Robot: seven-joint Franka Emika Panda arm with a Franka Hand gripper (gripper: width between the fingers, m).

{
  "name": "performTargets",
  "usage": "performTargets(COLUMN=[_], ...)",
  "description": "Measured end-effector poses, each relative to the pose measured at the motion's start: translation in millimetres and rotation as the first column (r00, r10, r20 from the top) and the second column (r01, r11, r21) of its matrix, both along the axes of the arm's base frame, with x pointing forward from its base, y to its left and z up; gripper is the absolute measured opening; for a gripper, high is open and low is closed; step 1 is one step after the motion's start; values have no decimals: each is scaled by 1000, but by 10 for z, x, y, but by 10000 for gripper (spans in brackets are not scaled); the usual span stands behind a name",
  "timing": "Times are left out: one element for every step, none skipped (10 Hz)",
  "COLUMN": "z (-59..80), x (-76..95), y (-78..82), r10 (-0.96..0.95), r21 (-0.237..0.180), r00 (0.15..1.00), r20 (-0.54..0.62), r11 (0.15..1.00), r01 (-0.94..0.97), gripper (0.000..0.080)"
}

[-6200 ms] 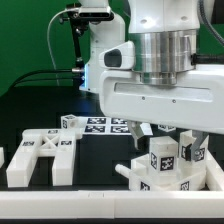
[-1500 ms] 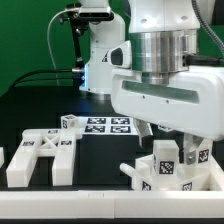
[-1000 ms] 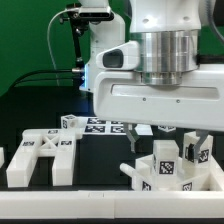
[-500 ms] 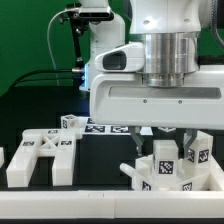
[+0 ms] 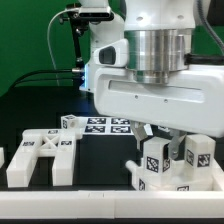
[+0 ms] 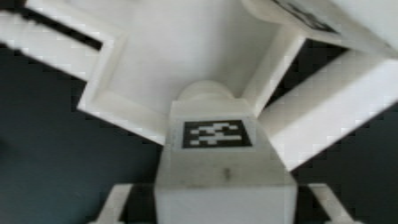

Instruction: Assemble chair

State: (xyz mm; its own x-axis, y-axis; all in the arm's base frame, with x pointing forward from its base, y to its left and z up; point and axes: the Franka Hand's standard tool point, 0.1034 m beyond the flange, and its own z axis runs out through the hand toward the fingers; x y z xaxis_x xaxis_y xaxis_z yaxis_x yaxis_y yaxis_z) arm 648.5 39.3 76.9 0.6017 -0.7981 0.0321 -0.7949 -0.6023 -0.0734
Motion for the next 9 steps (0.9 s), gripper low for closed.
performTargets(z=[-20,-12,1,0,-15,-23,-27,-33,-35], x=[-2,25,45,42,33,31,30,28,27], y=[3,2,2,-4,1,1,1,0,-1], r10=[-173,-336,-459,-516,-562,-610,-664,-709,-712], r21=[19,44,62,66,64,63,62,61,60], r00=[985,941,886,853,823,788,743,699,696], r20=[-11,-39,-63,-72,-77,-82,-88,-93,-93], r11=[985,940,884,851,821,786,740,697,694], r01=[173,337,462,521,567,615,669,714,718], gripper=[282,282,284,284,284,284,284,284,284])
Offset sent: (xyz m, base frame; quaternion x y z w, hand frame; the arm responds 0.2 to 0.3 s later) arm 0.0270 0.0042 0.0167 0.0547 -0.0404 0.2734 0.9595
